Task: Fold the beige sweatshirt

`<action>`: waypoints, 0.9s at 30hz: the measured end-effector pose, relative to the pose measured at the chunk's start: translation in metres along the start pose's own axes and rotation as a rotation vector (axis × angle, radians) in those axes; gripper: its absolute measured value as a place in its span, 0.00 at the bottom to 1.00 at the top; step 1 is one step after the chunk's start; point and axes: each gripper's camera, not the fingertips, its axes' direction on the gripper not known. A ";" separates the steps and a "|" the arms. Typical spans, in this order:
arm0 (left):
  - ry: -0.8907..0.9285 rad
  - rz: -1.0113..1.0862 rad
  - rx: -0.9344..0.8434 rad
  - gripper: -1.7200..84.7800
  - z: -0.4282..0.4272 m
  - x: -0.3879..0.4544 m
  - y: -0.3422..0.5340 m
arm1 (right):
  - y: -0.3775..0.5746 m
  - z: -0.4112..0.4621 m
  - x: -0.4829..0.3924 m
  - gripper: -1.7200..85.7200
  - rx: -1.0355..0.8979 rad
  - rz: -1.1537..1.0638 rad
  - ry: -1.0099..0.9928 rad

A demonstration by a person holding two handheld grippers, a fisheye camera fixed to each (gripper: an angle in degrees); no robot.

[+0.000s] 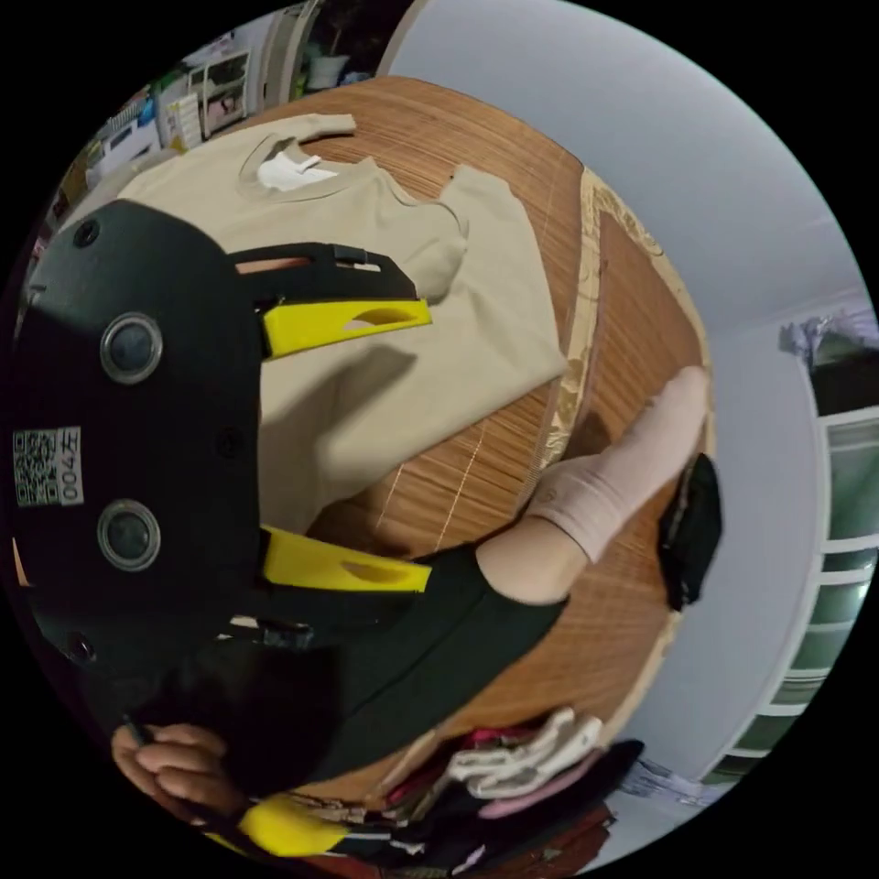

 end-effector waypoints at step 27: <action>-0.137 -0.411 0.073 0.20 -0.078 -0.162 0.382 | 0.006 0.129 -0.010 0.18 -0.370 -0.112 0.115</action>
